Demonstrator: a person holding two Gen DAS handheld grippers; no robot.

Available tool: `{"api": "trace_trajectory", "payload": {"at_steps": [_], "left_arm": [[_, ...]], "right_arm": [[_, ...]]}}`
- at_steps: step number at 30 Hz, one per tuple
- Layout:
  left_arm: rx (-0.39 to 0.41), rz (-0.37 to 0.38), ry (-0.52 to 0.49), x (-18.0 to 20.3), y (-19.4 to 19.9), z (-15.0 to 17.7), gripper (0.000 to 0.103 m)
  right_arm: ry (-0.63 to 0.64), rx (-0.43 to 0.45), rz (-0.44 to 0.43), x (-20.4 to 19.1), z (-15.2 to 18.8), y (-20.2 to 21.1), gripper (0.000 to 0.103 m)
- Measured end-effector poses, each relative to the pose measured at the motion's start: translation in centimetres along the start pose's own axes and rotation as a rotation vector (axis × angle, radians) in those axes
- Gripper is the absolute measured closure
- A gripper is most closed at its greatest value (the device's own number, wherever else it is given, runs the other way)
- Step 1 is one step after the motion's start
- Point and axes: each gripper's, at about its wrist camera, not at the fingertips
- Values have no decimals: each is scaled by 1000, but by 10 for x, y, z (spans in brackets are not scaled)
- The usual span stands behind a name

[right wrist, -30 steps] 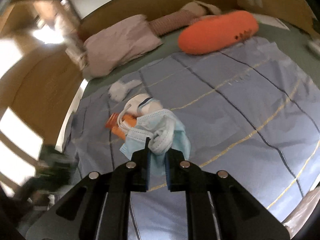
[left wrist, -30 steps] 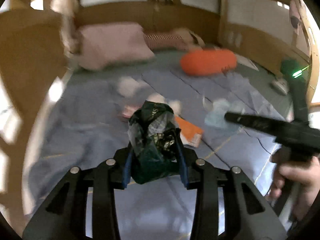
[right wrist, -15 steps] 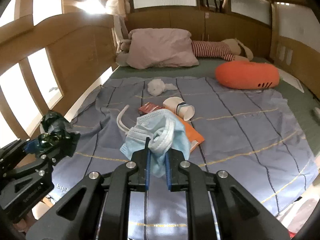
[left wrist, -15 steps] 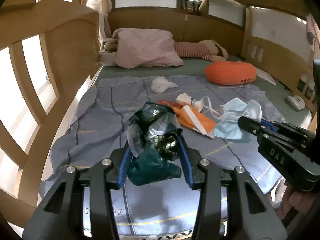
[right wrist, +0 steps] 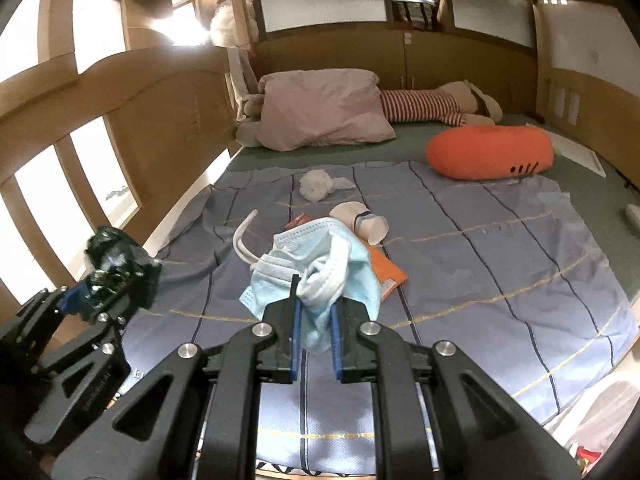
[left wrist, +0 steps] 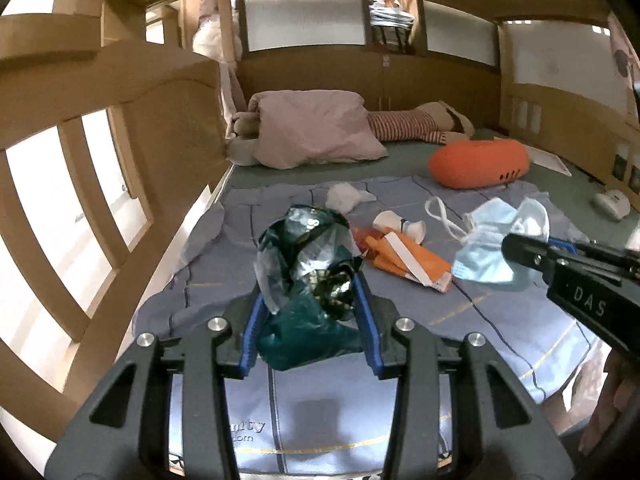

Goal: Collect trash
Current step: 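Lift the dark green bag and blue face mask off the bed with both tools, then carry both items to the white bin and open both tools over it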

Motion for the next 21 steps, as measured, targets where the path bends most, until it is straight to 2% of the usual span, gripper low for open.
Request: {"api": "trace_trajectory", "payload": {"at_steps": [21], "left_arm": [[-13, 16, 32, -5, -1, -3, 65]], "right_arm": [[-38, -1, 18, 2, 0, -2, 90]]}}
Point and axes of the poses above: each gripper's, at about its wrist camera, not at the fingertips, and y roughly against the way its jaws point, x to its right, z to its underside, and after that the axes turned 4 degrees about -x, right-handed
